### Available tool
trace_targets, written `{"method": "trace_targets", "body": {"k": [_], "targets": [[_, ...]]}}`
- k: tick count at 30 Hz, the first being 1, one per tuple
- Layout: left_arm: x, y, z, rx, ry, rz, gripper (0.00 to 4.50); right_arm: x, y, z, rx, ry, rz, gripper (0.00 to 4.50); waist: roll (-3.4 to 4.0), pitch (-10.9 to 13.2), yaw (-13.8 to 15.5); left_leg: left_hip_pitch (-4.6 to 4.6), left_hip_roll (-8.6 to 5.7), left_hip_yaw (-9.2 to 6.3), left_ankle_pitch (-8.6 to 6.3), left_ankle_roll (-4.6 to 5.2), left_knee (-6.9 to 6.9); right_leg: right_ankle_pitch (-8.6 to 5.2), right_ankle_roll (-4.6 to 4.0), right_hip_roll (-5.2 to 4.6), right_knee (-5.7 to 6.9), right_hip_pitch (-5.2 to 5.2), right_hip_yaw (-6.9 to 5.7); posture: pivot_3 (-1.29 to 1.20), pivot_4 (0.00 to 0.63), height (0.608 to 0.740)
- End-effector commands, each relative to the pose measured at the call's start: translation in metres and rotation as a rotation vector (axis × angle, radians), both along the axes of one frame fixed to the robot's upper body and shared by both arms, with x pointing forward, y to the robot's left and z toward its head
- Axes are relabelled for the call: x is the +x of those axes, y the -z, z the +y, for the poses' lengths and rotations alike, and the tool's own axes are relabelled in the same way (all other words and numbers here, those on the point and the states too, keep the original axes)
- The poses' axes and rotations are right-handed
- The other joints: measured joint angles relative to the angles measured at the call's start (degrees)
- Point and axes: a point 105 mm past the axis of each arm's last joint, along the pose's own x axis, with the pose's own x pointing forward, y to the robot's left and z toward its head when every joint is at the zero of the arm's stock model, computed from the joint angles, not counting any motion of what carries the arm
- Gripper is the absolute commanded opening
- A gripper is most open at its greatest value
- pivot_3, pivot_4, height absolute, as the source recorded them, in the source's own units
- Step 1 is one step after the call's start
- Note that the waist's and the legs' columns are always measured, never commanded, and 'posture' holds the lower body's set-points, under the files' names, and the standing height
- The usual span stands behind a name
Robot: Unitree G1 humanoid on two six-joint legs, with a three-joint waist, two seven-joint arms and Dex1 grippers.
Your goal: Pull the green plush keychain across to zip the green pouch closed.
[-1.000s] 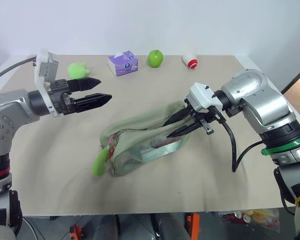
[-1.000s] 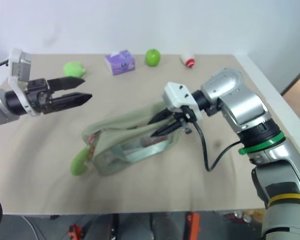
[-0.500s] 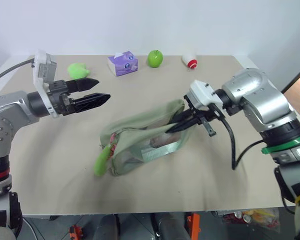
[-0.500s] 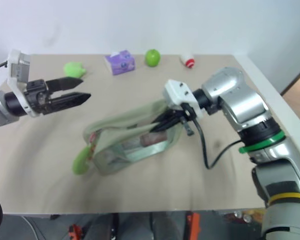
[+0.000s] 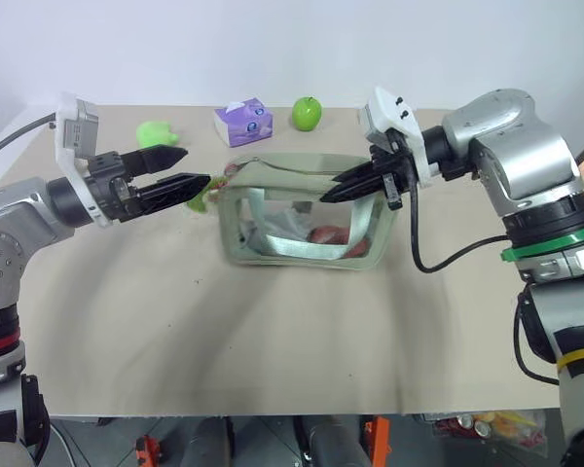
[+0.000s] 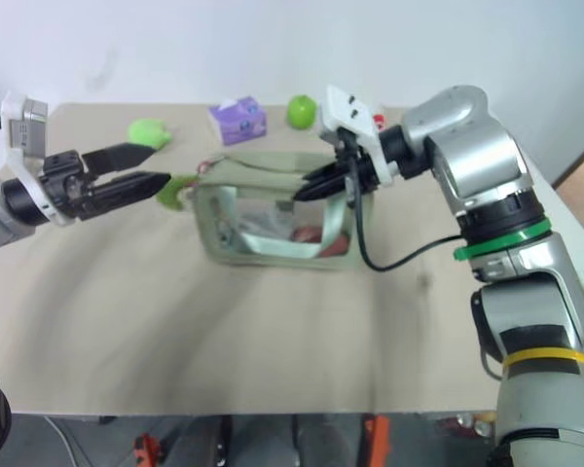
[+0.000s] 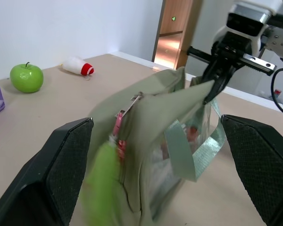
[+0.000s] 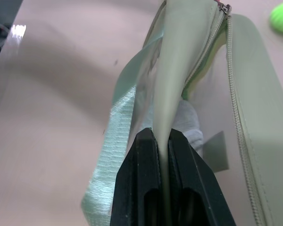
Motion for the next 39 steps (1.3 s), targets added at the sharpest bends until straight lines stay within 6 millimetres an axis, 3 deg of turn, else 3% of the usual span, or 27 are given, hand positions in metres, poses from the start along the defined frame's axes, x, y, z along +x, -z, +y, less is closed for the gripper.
{"method": "trace_targets", "body": {"k": [1, 8, 16, 23, 29, 32, 35, 39], "targets": [[-0.008, -0.014, 0.006, 0.001, -0.007, -0.059, 4.5, -0.01, -0.018, -0.003, 0.006, -0.033, -0.082, 0.03, 0.01, 0.01, -0.08, 0.0, 0.0, 0.0, 0.0, 0.0, 0.0, 0.0, 0.0, 0.0, 0.0, 0.0, -0.01, 0.0, 0.15, 0.74], [-0.018, -0.008, 0.023, 0.068, -0.012, -0.047, 4.5, -0.015, -0.012, 0.0, 0.01, -0.046, -0.065, 0.03, 0.02, 0.01, -0.51, 0.1, 0.07, 0.0, 0.0, 0.0, -0.03, 0.02, -0.05, 0.06, 0.02, 0.0, -0.04, 0.0, 0.15, 0.74], [-0.043, 0.014, 0.008, 0.222, 0.134, 0.006, 4.5, -0.014, -0.001, 0.004, 0.036, -0.032, -0.028, 0.03, 0.01, 0.01, -0.49, 0.1, 0.07, 0.01, 0.0, 0.0, -0.03, -0.01, -0.08, 0.04, 0.02, 0.01, -0.05, 0.0, 0.15, 0.74], [-0.045, 0.014, 0.001, 0.246, 0.17, 0.005, 4.5, -0.012, 0.003, 0.003, 0.055, -0.018, -0.018, 0.03, 0.01, 0.01, -0.51, 0.15, 0.08, 0.01, 0.01, 0.01, -0.04, 0.01, -0.11, 0.06, 0.02, 0.01, -0.06, 0.0, 0.15, 0.74], [-0.042, 0.013, -0.001, 0.236, 0.174, 0.005, 4.5, -0.013, -0.002, 0.004, 0.103, -0.015, -0.023, 1.96, 0.02, 0.01, -0.48, 0.15, 0.09, 0.01, 0.01, 0.01, -0.03, 0.02, -0.09, 0.06, 0.03, 0.02, -0.06, 0.0, 0.15, 0.74], [-0.04, 0.012, -0.002, 0.221, 0.174, 0.007, 4.5, -0.028, -0.012, -0.004, 0.131, -0.09, 0.026, 3.02, 0.03, 0.02, -0.28, 0.11, 0.08, 0.01, 0.01, 0.01, -0.03, 0.0, -0.09, 0.05, 0.02, 0.02, -0.06, 0.0, 0.15, 0.74], [-0.037, 0.012, -0.003, 0.209, 0.172, 0.009, 4.5, -0.046, -0.036, -0.013, 0.234, -0.178, 0.06, 3.02, 0.03, 0.02, -0.1, 0.09, 0.07, -0.01, 0.01, 0.01, -0.04, -0.03, -0.08, 0.05, 0.02, 0.02, -0.06, 0.0, 0.15, 0.74], [-0.033, 0.013, -0.001, 0.176, 0.156, 0.019, 4.5, -0.051, -0.065, -0.03, 0.368, -0.172, 0.046, 3.02, 0.03, 0.02, -0.11, 0.11, 0.06, 0.0, 0.01, 0.01, -0.03, -0.02, -0.08, 0.04, 0.02, 0.04, -0.06, 0.0, 0.15, 0.74]]}}
